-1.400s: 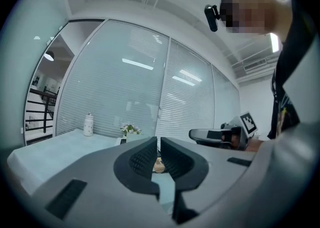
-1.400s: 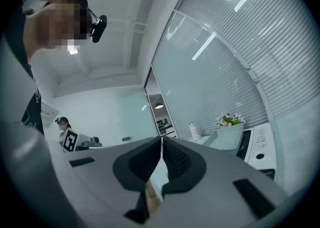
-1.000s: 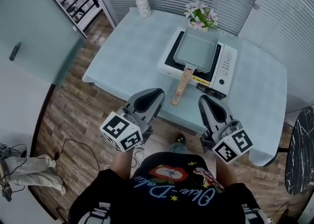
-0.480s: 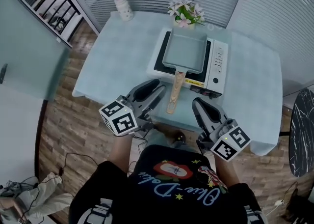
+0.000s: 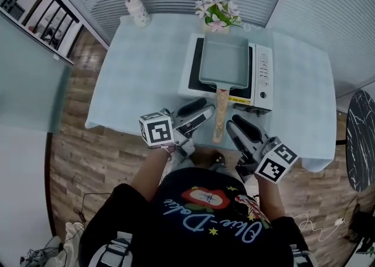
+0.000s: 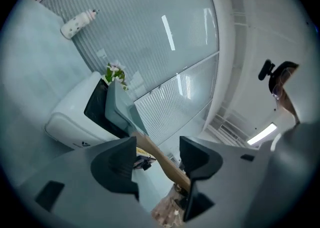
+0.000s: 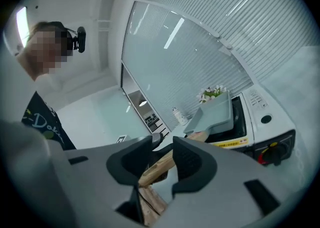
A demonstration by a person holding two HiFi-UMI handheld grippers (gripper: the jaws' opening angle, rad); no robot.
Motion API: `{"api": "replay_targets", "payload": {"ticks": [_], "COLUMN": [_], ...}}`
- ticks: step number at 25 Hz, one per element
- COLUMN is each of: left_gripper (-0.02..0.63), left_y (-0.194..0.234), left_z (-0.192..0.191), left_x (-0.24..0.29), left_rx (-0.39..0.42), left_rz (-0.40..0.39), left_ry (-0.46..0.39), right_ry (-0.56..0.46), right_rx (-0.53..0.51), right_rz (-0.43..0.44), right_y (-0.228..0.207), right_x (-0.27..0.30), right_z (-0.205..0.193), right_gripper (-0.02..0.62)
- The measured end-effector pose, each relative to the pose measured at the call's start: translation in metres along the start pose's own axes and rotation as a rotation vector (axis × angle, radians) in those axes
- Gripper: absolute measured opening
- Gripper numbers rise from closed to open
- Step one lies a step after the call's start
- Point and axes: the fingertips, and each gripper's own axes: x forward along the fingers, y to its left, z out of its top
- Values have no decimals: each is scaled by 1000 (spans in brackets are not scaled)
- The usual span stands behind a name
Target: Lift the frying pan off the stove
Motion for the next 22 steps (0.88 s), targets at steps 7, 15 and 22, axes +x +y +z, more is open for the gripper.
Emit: {"api": "replay_targets", "payload": {"ticks": [7,15,22], "left_gripper": [267,307,307], "left_y": [13,20,19], "left_z": [-13,-21,-27], "left_x": [15,28,40], "left_rx": [-180,-334,-492], "left_rz": [-72,-92,-150], "left_ry": [26,46,19], "right_ry": [38,-36,-54], "right_rx": [165,442,524], "right_rz": [5,63,119], "right_y": [-8,-9,-8], "right_x": [10,23,31], "right_z": [-26,-31,-31], "right_gripper": [200,239,227]}}
